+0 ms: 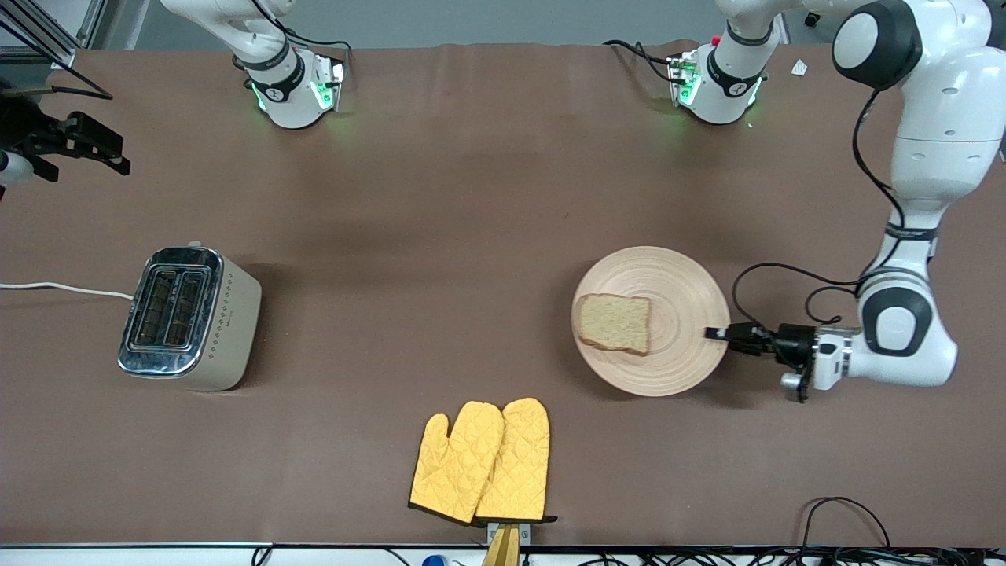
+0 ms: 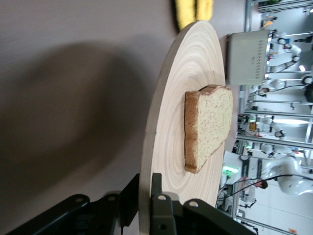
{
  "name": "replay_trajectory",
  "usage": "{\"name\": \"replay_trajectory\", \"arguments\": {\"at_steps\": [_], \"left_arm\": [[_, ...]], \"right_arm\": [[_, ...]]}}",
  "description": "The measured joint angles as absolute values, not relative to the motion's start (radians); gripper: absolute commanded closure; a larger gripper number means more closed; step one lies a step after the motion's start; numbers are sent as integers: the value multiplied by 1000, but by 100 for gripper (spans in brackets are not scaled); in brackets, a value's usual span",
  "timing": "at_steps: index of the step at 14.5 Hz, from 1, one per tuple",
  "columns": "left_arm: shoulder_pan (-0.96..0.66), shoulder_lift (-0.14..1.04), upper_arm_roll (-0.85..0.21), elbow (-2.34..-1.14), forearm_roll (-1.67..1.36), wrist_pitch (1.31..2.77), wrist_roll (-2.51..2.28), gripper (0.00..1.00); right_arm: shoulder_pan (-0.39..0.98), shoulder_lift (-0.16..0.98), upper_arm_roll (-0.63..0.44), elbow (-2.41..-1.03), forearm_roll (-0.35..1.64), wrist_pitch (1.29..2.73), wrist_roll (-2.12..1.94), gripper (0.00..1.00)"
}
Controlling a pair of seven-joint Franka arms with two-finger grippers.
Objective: Move plate and put bread in toaster
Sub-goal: 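Grip the plate rim with the left gripper and slide it toward the toaster, then release the plate with the left gripper while the right gripper reaches the bread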
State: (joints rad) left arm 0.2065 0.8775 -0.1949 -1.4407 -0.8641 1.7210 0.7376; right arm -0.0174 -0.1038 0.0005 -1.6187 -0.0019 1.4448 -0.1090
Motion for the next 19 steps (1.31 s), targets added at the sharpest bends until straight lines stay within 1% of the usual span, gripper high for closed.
{"name": "replay_trajectory", "arguments": {"at_steps": [2,5,9,12,16,17,18,19], "left_arm": [[107,882,-199,-1441,-964,1810,715,100],[-67,893,-201,-1441,-1093,1986,639,100],[-242,929,-201,-1442,-1213,2151,602,100],[-342,960,-202,-1434,-1263,2242,602,100],[-460,1003,-203,-1403,-1356,2339,602,99],[-483,1008,-203,-1392,-1380,2361,603,88],[-501,1010,-203,-1386,-1394,2386,601,58],[-513,1011,-203,-1383,-1397,2403,595,26]], "right_arm": [[-18,-104,0,-1619,-2,1445,-110,0],[-18,-104,-1,-1618,-2,1445,-110,0],[-18,-103,0,-1618,-2,1444,-113,0],[-17,-97,1,-1635,-2,1442,-113,0],[-6,-74,3,-1661,6,1475,-106,0],[-2,-72,3,-1670,19,1486,-94,0],[2,-70,3,-1679,27,1496,-83,0],[10,-68,3,-1688,31,1511,-77,0]]}}
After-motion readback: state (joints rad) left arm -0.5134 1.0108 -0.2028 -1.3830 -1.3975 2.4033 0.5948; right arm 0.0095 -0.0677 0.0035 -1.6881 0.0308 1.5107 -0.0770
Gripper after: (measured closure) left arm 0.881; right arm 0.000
